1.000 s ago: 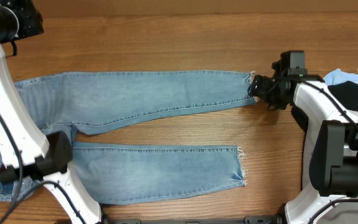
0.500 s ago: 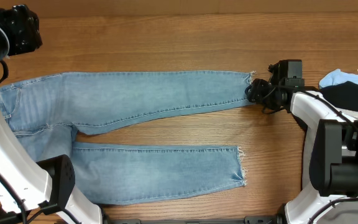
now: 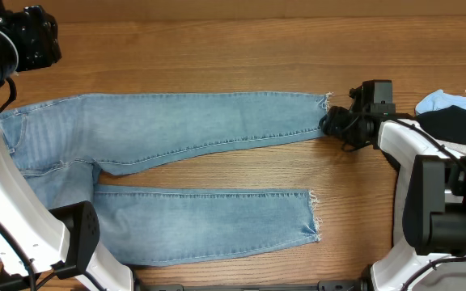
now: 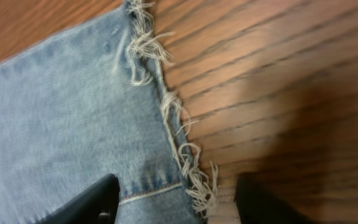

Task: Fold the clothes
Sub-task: 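Pull the upper leg hem rightward with the right gripper to straighten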

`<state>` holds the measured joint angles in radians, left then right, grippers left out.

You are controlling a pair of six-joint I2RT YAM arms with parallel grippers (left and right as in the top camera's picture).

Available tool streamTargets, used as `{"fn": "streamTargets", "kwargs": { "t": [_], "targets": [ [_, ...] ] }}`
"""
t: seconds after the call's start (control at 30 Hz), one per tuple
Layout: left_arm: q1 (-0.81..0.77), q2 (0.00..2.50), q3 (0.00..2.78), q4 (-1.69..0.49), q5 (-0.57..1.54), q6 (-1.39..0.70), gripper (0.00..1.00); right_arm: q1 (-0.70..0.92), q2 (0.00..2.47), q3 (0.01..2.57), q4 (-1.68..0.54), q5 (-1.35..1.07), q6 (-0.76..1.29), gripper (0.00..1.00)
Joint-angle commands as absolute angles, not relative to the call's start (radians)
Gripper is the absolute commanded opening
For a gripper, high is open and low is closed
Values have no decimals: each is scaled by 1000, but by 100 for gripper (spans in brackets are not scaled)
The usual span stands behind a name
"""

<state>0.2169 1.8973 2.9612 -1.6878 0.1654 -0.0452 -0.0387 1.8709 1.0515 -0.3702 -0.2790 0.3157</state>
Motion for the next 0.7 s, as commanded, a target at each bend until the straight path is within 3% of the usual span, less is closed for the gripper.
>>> {"fn": "streamTargets", "kwargs": {
  "t": [0.0, 0.1, 0.27, 0.4, 0.57, 0.67],
  "targets": [
    [204, 1890, 2973, -1689, 177, -49, 60, -32, 1868, 1031, -345, -339, 310, 52],
    [200, 1890, 2973, -1689, 177, -49, 60, -24, 1868, 1031, -332, -395, 307, 48],
    [196, 1890, 2973, -1689, 178, -49, 60, -28, 1868, 1040, -295, -395, 307, 4],
    [195, 1890, 2973, -1689, 178, -49, 61, -87, 1864, 1142, -296, -382, 308, 4],
    [195, 1890, 2973, -1689, 179, -49, 62, -234, 1856, 1431, -467, -258, 312, 4],
    [195, 1890, 2973, -1689, 188, -49, 63, -308, 1856, 1556, -521, -307, 315, 4]
  ]
}}
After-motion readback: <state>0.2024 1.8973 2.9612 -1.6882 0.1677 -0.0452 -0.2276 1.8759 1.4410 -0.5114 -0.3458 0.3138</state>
